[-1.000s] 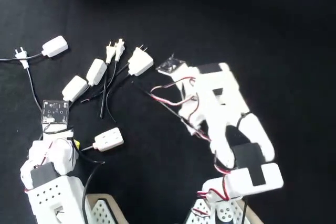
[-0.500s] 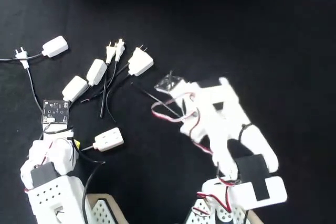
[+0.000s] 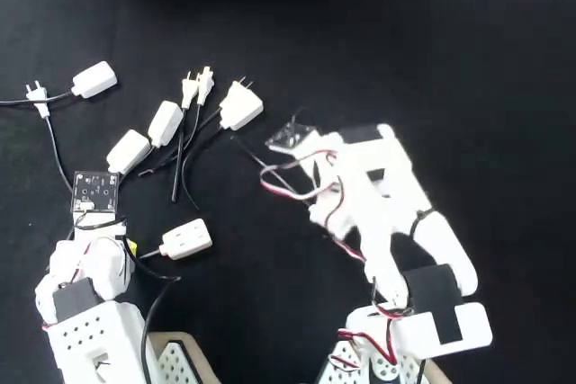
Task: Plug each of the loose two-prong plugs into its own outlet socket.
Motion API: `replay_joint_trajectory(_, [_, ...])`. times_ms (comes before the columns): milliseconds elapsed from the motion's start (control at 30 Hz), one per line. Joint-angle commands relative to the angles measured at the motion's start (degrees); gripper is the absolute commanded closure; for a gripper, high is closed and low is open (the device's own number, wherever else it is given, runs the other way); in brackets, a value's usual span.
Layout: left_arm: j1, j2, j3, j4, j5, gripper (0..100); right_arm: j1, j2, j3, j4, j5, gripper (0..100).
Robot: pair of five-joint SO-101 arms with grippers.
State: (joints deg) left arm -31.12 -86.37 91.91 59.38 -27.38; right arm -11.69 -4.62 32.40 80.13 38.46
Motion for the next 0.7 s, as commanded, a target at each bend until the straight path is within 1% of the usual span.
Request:
replay_joint_trajectory(0, [0.48, -0.44, -0.22, -1.05, -0.53, 80, -0.35, -2.07, -4.79, 1.58, -0.62, 78.3])
replay_joint_trajectory(133, [0.48, -0.44, -0.22, -1.05, -0.53, 80, -0.09, 0.48, -0.66, -6.07, -1.05, 84.3])
replay_joint_trajectory(200, [0.48, -0.44, -0.22, -1.05, -0.53, 80, -0.35, 2.86, 1.71, -11.60, -3.08, 86.7])
replay_joint_trajectory(300, [0.48, -0.44, -0.22, -1.05, -0.53, 80, -0.09, 6.90, 3.12, -17.76, -3.96, 87.1])
replay_joint_trajectory(467, [0.48, -0.44, -0.22, -1.05, -0.53, 80, -0.35, 12.35, 3.03, -19.69, -3.52, 87.2])
replay_joint_trajectory(600, [0.48, -0.44, -0.22, -1.05, -0.53, 80, -0.44, 12.88, 2.42, -18.46, -3.52, 87.2])
replay_joint_trajectory(667, [0.48, -0.44, -0.22, -1.05, -0.53, 80, -0.79, 13.05, 2.24, -16.26, -3.60, 87.1])
